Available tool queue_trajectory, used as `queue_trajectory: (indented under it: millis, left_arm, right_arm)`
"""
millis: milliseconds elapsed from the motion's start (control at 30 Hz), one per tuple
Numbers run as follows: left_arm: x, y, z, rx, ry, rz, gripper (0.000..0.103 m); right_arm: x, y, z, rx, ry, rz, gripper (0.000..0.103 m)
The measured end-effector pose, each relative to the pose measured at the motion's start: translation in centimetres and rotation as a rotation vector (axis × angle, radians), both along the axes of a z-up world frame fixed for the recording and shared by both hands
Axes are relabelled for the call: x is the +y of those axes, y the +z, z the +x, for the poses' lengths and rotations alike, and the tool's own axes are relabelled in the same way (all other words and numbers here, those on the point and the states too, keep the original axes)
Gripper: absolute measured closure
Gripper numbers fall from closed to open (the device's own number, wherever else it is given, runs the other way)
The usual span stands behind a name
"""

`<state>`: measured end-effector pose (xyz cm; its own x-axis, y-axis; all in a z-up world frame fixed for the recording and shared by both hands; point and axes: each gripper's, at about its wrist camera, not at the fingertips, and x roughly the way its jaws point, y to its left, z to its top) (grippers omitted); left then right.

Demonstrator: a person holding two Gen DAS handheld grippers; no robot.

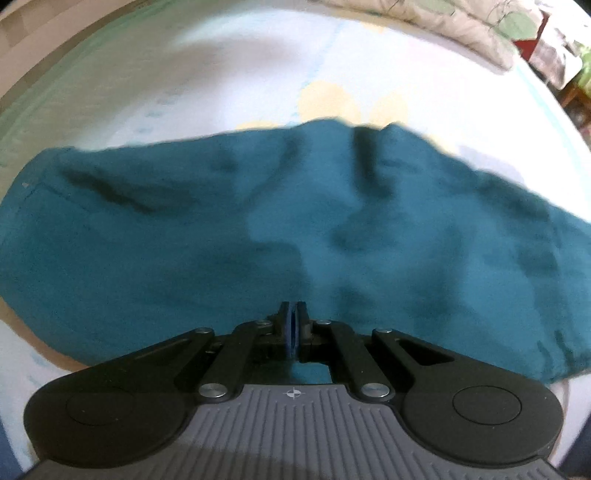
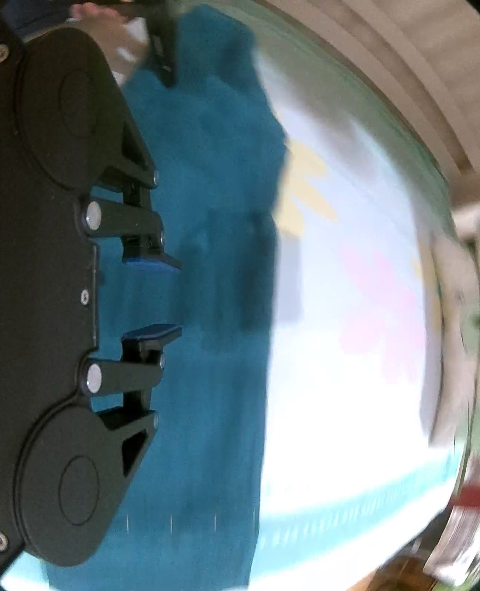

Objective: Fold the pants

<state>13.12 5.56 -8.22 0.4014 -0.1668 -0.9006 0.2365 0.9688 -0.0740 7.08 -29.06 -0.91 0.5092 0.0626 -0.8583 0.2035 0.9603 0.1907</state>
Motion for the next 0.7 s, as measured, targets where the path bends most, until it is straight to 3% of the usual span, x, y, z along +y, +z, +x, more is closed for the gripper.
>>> queue_trajectory:
  millis: [133,267,500,700]
  left_arm:
    - [-3.5,1.5,-0.1,-0.040,-0.040,-0.028,0.101]
    - [-7.3,1.9,0.0,-0.042,-0.087,-0.058,0.101]
    - [-12.8,0.8,-1.0,-0.026,-0.182,-0.075,0.101]
    - [-15.3,-1.8,-1.7,0.020,-0.215,-0.036,0.101]
  right_arm:
    - [-8.8,2.1,-1.7,-0.014,-0.153,0.019,0.061]
    - [-12.9,2.6,-2.5,-0.017,-0.222,0.020,0.061]
    - [-20.0,0.2,-3.5,0.051,-0.329,-0.003,0.060]
    - [-23.5,-2.2,-4.6,0.082,-0.316,0.007,0.060]
